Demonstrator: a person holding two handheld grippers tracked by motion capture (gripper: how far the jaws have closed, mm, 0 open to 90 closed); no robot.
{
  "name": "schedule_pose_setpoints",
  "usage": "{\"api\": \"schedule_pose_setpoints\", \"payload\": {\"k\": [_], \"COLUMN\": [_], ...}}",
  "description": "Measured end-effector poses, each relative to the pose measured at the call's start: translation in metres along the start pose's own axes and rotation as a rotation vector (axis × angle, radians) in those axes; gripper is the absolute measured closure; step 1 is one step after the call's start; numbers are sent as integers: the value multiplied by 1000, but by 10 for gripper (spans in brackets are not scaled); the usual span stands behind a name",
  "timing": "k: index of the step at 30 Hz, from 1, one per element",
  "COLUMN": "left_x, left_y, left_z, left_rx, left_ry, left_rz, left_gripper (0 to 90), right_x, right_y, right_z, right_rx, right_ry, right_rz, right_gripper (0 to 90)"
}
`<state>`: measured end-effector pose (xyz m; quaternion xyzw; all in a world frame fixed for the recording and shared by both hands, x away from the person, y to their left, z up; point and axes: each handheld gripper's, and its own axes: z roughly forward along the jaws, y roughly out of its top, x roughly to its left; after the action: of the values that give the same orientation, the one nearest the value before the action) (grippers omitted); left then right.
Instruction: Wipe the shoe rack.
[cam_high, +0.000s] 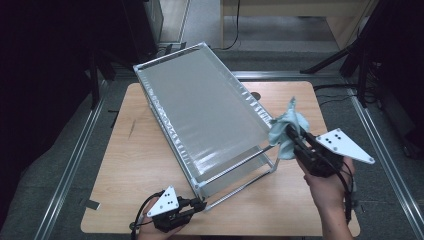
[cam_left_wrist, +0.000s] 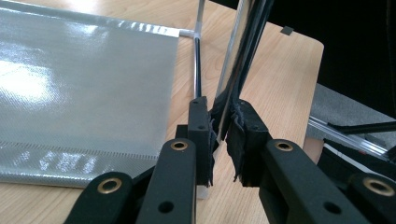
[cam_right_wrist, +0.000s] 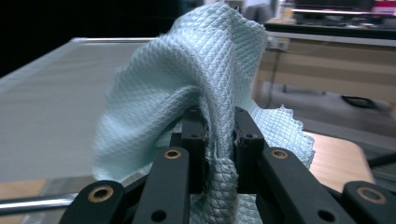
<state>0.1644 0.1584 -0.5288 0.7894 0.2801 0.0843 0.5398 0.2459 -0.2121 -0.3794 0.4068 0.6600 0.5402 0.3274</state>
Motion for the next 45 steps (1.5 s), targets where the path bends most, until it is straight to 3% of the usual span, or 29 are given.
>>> {"api": "schedule_pose_setpoints", "payload": {"k": [2, 3, 7, 13, 21, 27, 29, 30, 32, 36, 45], "left_x": [0, 0, 1, 1, 0, -1, -1, -2, -2, -1, 0], "left_y": [0, 0, 0, 1, 2, 1, 1, 1, 1, 0, 0], "left_z": [0, 0, 0, 3, 7, 8, 8, 9, 8, 8, 8], "left_rx": [0, 2, 2, 0, -3, -9, -8, -7, -4, -3, 2], "left_ry": [1, 1, -3, 2, 21, 30, 32, 33, 34, 26, 21], "left_rz": [-1, 2, -5, -21, -39, -45, -44, -41, -39, -44, -44], "left_gripper": [797, 798, 797, 794, 791, 790, 791, 792, 794, 793, 792], "right_x": [5, 15, 32, 59, 111, 150, 157, 156, 151, 132, 62], "right_y": [0, -2, -12, -17, -19, -23, -24, -24, -23, -22, -18], "right_z": [4, 14, 25, 27, 26, 22, 22, 22, 24, 26, 35], "right_rx": [5, 43, 86, 77, 82, 67, 59, 60, 70, 77, 83], "right_ry": [11, 42, 87, 146, 277, 330, 317, 312, 320, 270, 74], "right_rz": [-9, -23, -36, -26, -83, -114, -147, -156, -130, -116, -76], "right_gripper": [792, 792, 793, 794, 794, 796, 797, 799, 799, 798, 793]}}
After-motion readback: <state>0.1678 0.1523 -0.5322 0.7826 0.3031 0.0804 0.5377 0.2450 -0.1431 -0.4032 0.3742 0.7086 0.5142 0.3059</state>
